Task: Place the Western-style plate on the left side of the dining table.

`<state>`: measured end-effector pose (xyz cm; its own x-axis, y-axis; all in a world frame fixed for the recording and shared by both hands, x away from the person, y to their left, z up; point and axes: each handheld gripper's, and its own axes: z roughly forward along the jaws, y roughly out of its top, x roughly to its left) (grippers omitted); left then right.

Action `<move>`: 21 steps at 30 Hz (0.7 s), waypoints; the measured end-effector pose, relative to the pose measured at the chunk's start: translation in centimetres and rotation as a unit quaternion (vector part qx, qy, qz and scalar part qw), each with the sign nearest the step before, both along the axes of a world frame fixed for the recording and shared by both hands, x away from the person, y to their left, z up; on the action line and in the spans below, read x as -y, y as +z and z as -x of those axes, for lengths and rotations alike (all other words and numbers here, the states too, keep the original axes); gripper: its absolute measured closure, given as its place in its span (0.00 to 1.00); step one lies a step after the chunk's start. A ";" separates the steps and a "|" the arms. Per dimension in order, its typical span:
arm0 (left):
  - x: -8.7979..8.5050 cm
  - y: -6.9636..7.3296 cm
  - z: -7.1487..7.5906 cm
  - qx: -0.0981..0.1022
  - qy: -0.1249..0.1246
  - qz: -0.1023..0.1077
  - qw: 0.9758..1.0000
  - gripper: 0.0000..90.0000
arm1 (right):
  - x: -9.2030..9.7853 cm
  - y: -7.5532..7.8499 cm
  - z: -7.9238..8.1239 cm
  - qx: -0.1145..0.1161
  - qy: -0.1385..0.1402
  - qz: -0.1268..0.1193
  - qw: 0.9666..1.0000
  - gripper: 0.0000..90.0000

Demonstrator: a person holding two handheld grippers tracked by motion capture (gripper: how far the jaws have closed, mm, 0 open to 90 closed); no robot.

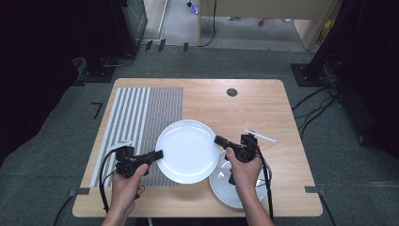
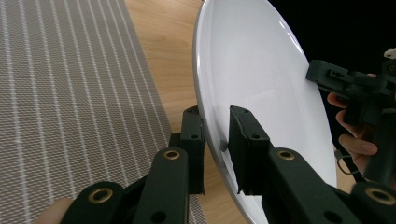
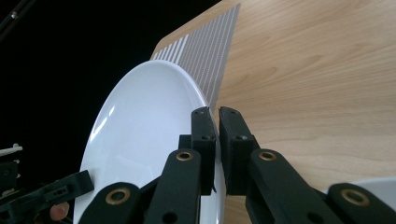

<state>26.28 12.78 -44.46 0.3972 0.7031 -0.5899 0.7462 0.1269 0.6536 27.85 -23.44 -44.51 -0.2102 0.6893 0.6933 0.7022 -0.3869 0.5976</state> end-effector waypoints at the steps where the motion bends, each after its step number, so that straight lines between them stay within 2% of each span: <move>1: 0.0 0.0 0.0 0.000 0.000 0.000 1.000 0.86 | 0.0 0.0 0.0 0.000 0.000 0.000 1.000 0.96; 10: -2.4 0.6 -0.8 0.002 0.019 0.012 1.000 0.86 | -2.4 0.6 -1.7 -0.001 0.011 -0.006 1.000 0.96; 15: -3.6 0.5 -1.5 -0.004 0.026 0.020 0.999 0.86 | -3.6 0.9 -2.6 -0.002 0.010 -0.004 1.000 0.96; 21: -5.1 0.8 -2.0 0.000 0.039 0.020 0.999 0.87 | -5.2 1.1 -3.6 -0.007 0.015 -0.004 1.000 0.96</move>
<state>28.26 17.83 -43.70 0.3429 0.7077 -0.6178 0.7328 0.2099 0.6472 31.49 -18.28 -43.41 -0.2199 0.6770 0.7024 0.7218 -0.3714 0.5840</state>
